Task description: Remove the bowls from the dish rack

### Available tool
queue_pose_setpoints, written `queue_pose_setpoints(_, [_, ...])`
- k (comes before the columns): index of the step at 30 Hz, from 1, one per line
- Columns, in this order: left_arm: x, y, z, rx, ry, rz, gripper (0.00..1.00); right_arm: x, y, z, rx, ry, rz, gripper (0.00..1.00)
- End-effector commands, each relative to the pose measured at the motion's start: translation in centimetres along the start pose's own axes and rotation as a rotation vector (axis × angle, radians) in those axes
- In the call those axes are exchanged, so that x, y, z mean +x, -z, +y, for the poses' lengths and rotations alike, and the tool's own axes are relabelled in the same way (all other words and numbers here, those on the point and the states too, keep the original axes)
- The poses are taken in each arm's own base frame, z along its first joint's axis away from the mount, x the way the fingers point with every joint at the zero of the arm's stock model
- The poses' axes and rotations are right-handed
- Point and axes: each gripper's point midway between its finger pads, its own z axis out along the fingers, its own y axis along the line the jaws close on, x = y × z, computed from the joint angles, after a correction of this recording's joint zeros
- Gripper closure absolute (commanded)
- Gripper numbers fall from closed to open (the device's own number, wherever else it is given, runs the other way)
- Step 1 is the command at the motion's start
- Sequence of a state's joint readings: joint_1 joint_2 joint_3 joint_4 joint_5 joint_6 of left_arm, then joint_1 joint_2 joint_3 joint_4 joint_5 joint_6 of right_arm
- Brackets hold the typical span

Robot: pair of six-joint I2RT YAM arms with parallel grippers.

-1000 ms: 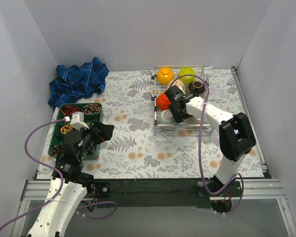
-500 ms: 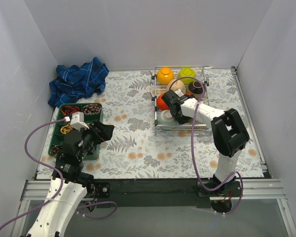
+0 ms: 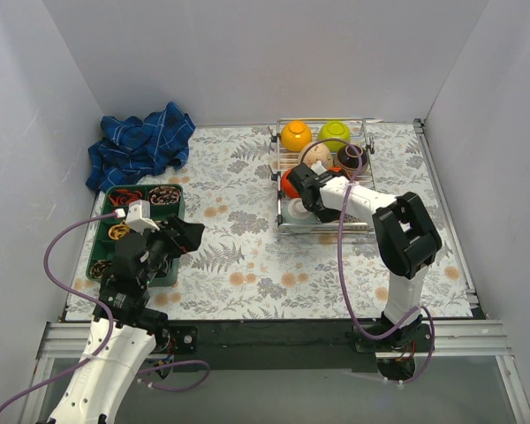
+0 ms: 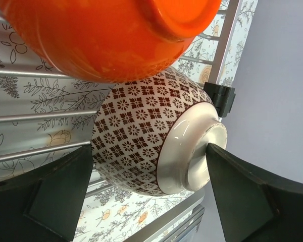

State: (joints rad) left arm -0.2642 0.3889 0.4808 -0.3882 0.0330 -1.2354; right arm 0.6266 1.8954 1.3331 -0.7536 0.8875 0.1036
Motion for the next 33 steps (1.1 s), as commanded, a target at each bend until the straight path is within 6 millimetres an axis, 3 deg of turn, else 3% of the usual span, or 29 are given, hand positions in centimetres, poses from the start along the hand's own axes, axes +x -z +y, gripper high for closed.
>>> queue_pose_setpoints(1, [0.1,-0.1,0.4,-0.015,-0.003,-0.005,0.02,4.0,-2.0,2.9,-0.045,0.124,0.132,0.06])
queue_pose_setpoints(8, [0.0,0.0,0.3,-0.012,-0.003,-0.006,0.02,1.4,1.3,0.2,0.052,0.118,0.028,0.28])
queue_pose_setpoints(18, [0.1,0.0,0.2,-0.009,-0.004,-0.003,0.02,-1.4,5.3,-2.7,0.02,0.018,-0.081,0.64])
queue_pose_setpoints(26, [0.4,0.0,-0.1,0.008,-0.01,0.009,0.02,-3.5,8.0,-4.4,-0.04,-0.066,-0.171,0.76])
queue_pose_setpoints(33, [1.0,-0.1,-1.9,0.104,-0.026,0.06,0.02,-4.9,11.4,-5.5,-0.181,-0.184,-0.269,0.83])
